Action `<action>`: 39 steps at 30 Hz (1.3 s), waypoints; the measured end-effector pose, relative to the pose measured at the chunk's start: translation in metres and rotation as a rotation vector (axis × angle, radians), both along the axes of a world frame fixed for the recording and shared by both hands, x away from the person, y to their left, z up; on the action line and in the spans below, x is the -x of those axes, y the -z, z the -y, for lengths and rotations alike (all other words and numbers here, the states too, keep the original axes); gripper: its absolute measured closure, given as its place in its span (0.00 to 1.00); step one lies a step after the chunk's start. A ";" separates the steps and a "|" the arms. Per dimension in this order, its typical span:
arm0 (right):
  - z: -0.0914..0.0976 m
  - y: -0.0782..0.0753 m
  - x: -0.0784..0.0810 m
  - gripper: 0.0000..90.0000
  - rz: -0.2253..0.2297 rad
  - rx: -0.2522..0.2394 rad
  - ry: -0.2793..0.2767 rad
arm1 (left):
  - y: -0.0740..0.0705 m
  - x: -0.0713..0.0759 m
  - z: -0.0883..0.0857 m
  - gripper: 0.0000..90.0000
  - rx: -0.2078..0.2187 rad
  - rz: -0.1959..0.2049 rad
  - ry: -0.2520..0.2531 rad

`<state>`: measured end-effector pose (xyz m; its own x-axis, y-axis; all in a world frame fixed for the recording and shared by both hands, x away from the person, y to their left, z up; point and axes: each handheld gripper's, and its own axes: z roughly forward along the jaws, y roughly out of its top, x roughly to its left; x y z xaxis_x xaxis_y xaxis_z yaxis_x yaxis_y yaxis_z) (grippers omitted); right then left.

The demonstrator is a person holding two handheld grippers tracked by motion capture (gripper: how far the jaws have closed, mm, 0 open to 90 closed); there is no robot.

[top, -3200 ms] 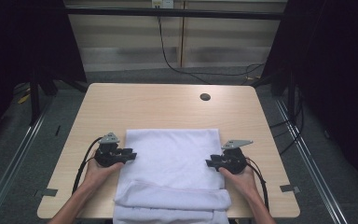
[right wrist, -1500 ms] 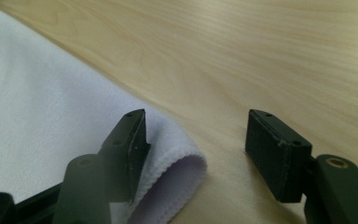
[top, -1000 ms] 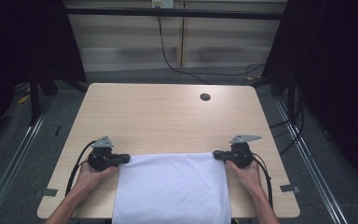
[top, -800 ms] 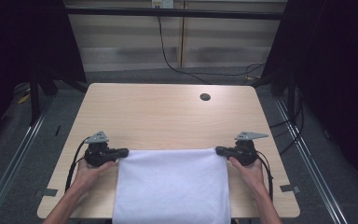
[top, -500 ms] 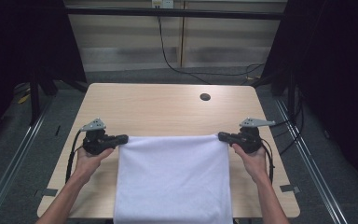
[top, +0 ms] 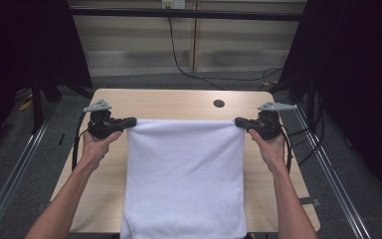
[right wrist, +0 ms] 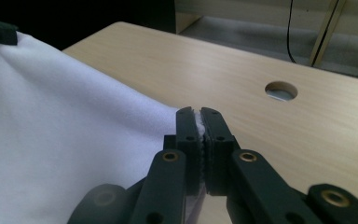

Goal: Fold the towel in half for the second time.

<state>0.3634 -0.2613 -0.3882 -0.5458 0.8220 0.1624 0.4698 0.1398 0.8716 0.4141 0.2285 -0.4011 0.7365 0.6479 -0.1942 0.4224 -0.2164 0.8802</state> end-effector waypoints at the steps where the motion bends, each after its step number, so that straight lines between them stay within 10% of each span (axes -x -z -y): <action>1: 0.001 -0.004 -0.001 0.97 0.006 -0.006 0.002 | -0.002 -0.001 0.000 0.95 0.003 0.004 0.001; 12: 0.002 -0.009 0.036 0.97 0.070 -0.018 -0.070 | -0.002 0.047 -0.014 0.95 0.013 0.085 0.066; 21: 0.007 0.026 0.094 0.96 0.045 -0.005 -0.133 | 0.026 0.098 -0.016 0.95 0.065 0.033 0.119; 39: 0.003 0.065 0.169 0.94 -0.041 0.036 -0.200 | 0.064 0.171 -0.026 0.94 -0.031 -0.057 0.206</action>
